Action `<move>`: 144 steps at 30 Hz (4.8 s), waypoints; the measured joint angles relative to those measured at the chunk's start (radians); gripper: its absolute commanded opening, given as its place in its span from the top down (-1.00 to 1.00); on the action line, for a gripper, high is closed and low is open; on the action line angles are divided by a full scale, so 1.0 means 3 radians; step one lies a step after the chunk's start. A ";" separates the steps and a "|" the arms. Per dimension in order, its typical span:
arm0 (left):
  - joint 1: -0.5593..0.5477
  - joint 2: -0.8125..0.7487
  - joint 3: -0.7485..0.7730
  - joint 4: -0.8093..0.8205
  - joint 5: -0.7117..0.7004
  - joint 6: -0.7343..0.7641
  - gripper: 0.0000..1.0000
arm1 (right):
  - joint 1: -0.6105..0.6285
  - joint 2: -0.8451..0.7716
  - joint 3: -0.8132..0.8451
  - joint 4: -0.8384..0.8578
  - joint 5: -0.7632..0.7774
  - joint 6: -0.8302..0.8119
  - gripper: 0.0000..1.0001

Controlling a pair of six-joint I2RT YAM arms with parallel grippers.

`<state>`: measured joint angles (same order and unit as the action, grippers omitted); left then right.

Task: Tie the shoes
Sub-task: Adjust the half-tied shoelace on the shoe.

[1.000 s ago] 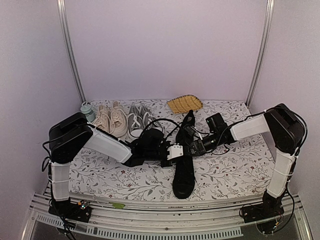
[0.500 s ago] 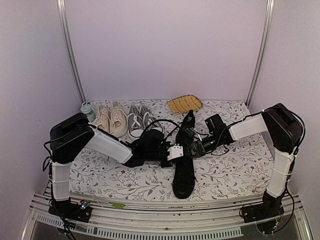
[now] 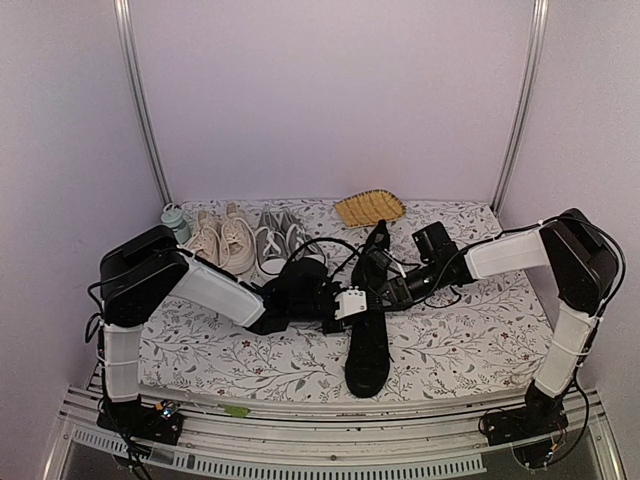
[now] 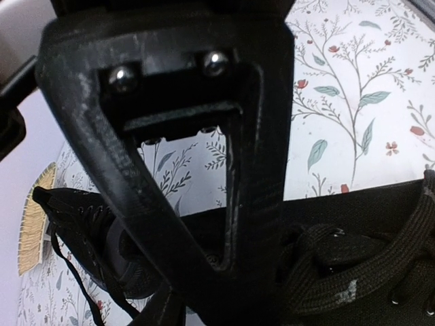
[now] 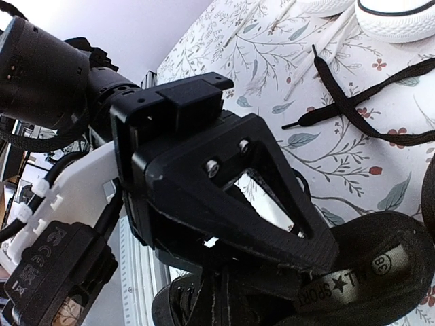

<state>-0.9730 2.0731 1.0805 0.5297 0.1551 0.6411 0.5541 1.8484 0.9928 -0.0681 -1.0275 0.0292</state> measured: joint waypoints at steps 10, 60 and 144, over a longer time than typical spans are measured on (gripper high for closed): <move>0.0003 -0.0008 -0.0041 0.0069 -0.0036 -0.0024 0.20 | -0.0028 -0.0224 -0.0141 -0.0011 0.0168 0.0113 0.99; -0.0008 -0.0753 -0.0462 -0.0643 0.0407 -0.0253 0.62 | -0.0112 -0.0380 -0.0230 -0.0135 0.0425 0.0126 0.99; 0.0037 -0.0487 -0.0264 -0.0237 0.0605 -0.0168 1.00 | -0.0127 -0.0254 -0.0183 -0.0221 0.0351 0.0112 0.99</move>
<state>-0.9619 1.9270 1.0012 0.4587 0.3367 0.5907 0.5159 1.7721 0.9379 -0.1345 -0.9222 0.0628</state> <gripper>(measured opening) 0.005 0.008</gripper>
